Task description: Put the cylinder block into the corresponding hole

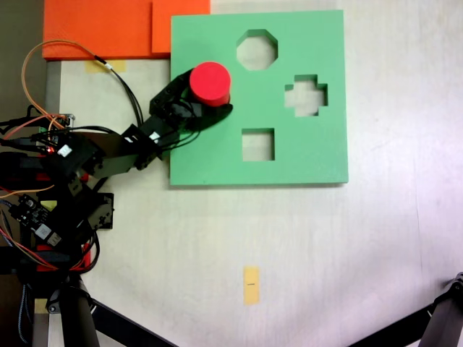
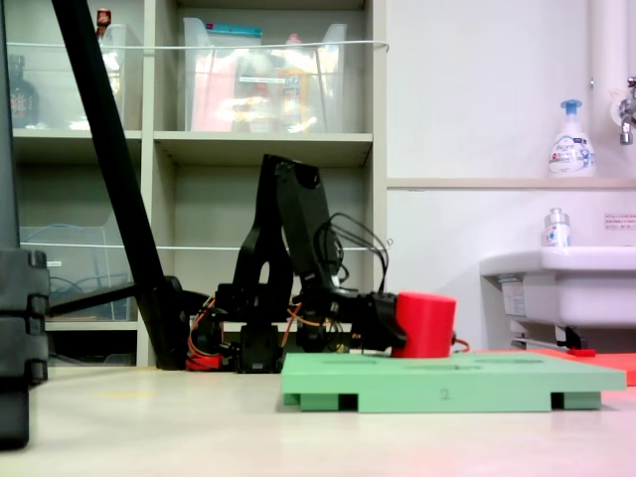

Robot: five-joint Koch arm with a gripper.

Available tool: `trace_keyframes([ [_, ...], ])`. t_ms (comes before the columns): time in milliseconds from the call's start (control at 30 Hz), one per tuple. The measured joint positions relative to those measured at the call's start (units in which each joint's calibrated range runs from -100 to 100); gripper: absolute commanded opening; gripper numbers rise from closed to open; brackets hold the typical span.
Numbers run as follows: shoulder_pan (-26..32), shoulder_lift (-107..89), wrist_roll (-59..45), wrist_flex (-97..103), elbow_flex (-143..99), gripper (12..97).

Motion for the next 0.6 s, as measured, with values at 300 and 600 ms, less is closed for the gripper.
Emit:
trace_keyframes([
  [300,0.05,2.74,0.0,4.6,-3.14,66.6],
  [600,-1.47,2.46,-0.1,21.73,-20.28,62.0],
])
